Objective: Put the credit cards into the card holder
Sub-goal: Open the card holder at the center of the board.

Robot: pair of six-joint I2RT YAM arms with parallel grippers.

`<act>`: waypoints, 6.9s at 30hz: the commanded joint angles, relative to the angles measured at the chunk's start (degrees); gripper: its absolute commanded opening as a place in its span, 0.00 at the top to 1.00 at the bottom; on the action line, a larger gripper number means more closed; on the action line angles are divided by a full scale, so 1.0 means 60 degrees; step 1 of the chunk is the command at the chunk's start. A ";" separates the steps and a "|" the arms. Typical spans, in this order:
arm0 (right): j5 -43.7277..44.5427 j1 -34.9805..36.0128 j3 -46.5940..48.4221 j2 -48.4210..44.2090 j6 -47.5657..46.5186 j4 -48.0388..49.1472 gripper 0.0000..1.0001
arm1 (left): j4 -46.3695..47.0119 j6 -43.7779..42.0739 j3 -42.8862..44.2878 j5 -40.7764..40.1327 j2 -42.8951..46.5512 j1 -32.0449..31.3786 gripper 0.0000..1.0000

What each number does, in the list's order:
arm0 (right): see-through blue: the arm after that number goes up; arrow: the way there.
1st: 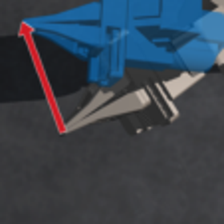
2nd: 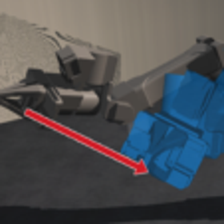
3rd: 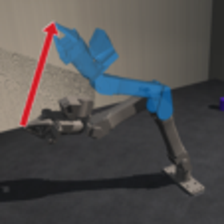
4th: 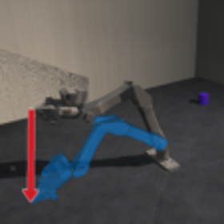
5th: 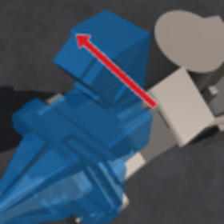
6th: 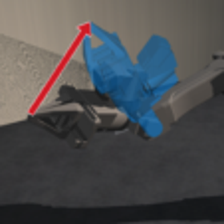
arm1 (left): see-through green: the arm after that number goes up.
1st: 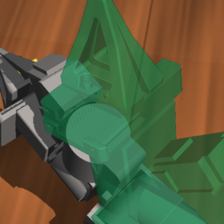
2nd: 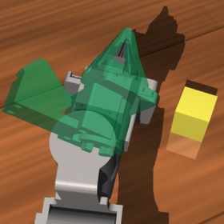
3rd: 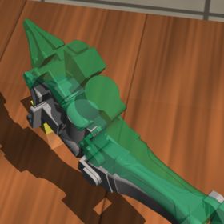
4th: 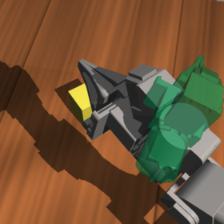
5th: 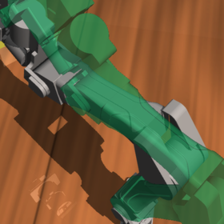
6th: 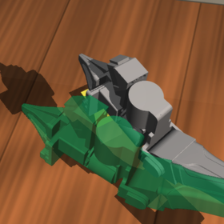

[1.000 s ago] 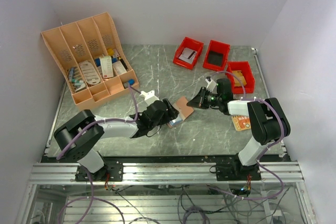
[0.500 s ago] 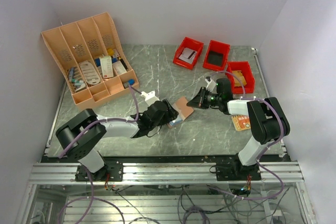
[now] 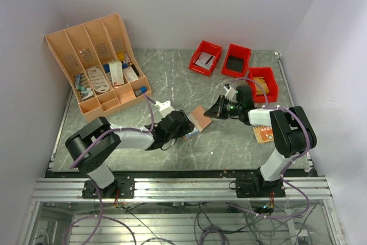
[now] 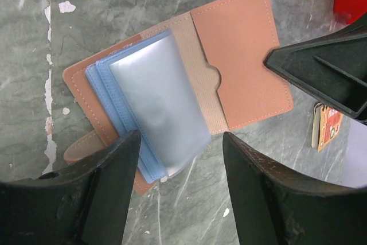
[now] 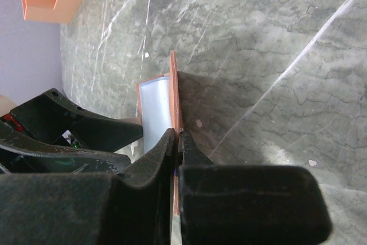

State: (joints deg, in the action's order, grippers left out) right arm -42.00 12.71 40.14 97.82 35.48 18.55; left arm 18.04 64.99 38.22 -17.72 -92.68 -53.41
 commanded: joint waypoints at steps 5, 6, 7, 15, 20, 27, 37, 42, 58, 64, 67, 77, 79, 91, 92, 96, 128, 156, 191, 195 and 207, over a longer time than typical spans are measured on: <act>-0.0094 -0.0053 0.0150 0.0063 -0.0099 0.0000 1.00 | 0.1082 0.0083 -0.0121 0.0208 -0.0099 0.0064 0.31; -0.0091 -0.0062 0.0151 0.0059 -0.0099 0.0000 1.00 | 0.1305 0.0063 -0.0152 0.0280 -0.0117 0.0075 0.33; -0.0090 -0.0058 0.0151 0.0055 -0.0097 0.0011 1.00 | 0.1476 0.0017 -0.0158 0.0334 -0.0123 0.0070 0.35; -0.0205 -0.0063 0.0156 0.0076 -0.0081 0.0027 1.00 | 0.2411 -0.0380 -0.0080 0.0481 -0.0134 0.0155 0.38; -0.0402 -0.0053 0.0198 0.0117 -0.0069 0.0049 1.00 | 0.2645 -0.0847 0.0492 0.0927 -0.0705 0.0270 0.35; -0.0479 -0.0004 0.0428 0.0103 -0.0467 -0.0305 1.00 | 0.3753 -0.1194 0.0908 0.1883 -0.1744 0.0610 0.33; 0.0094 0.0059 0.1078 -0.0064 -0.1927 -0.1432 0.82 | 0.5034 -0.1727 0.0864 0.1978 -0.2242 0.0661 0.32; 0.0799 0.0063 0.1462 0.0000 -0.2799 -0.2093 0.85 | 0.5440 -0.1833 0.0872 0.2072 -0.2351 0.0671 0.32; 0.0202 0.0502 0.1908 0.0528 -0.3112 -0.2785 1.00 | 0.5386 -0.1966 0.1084 0.2245 -0.3056 0.0891 0.58; 0.0361 0.0332 0.2122 -0.0042 -0.3924 -0.3084 0.89 | 0.5298 -0.1884 0.0733 0.2122 -0.3177 0.0904 0.63; -0.0187 0.0229 0.2000 -0.0380 -0.4444 -0.2971 0.82 | 0.5291 -0.1867 0.0639 0.2139 -0.3246 0.0904 0.64; -0.1932 0.0223 0.2429 0.0177 -0.5687 -0.3865 0.78 | 0.5463 -0.1795 0.0400 0.2259 -0.3452 0.0967 0.64; -0.2020 0.0229 0.2564 0.0511 -0.5658 -0.4069 0.90 | 0.5551 -0.1794 0.0310 0.2321 -0.3484 0.1001 0.63; -0.1130 0.0535 0.2831 0.1651 -0.5569 -0.4649 1.00 | 0.5471 -0.1986 0.0193 0.2613 -0.3417 0.1160 0.62; -0.1007 0.0566 0.2831 0.1761 -0.5571 -0.4708 1.00 | 0.5272 -0.2069 0.0237 0.2634 -0.3355 0.1168 0.62; -0.0517 0.0648 0.3166 0.1987 -0.5519 -0.4846 1.00 | 0.4250 -0.2420 0.0375 0.2656 -0.2948 0.1164 0.60; -0.2503 0.1401 0.3227 0.0875 -0.7665 -0.5332 0.88 | -0.0612 -0.2284 0.0002 0.2661 -0.0315 0.1006 0.50; -0.2133 0.1083 0.4356 0.2810 -0.8341 -0.7333 0.62 | 0.0718 -0.4445 -0.0027 0.3009 -0.0865 0.1031 0.63; -0.0285 -0.0364 -0.0848 -0.0647 0.0202 0.1312 1.00 | 0.1190 -0.2666 0.0225 0.2465 -0.0398 0.1020 0.56; -0.0017 -0.0274 -0.1102 -0.0532 0.0787 0.1520 1.00 | 0.0317 -0.2995 0.0667 0.1819 -0.0789 0.1031 0.60; 0.1005 0.0107 0.0120 0.0094 -0.0915 -0.0813 0.89 | -0.1970 -0.3685 0.1727 0.0537 -0.1346 0.1021 0.73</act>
State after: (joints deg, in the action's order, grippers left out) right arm -39.00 12.69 37.91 96.33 34.72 18.22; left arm 11.27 45.36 46.65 -11.22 -99.33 -47.09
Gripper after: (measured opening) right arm 0.082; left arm 0.271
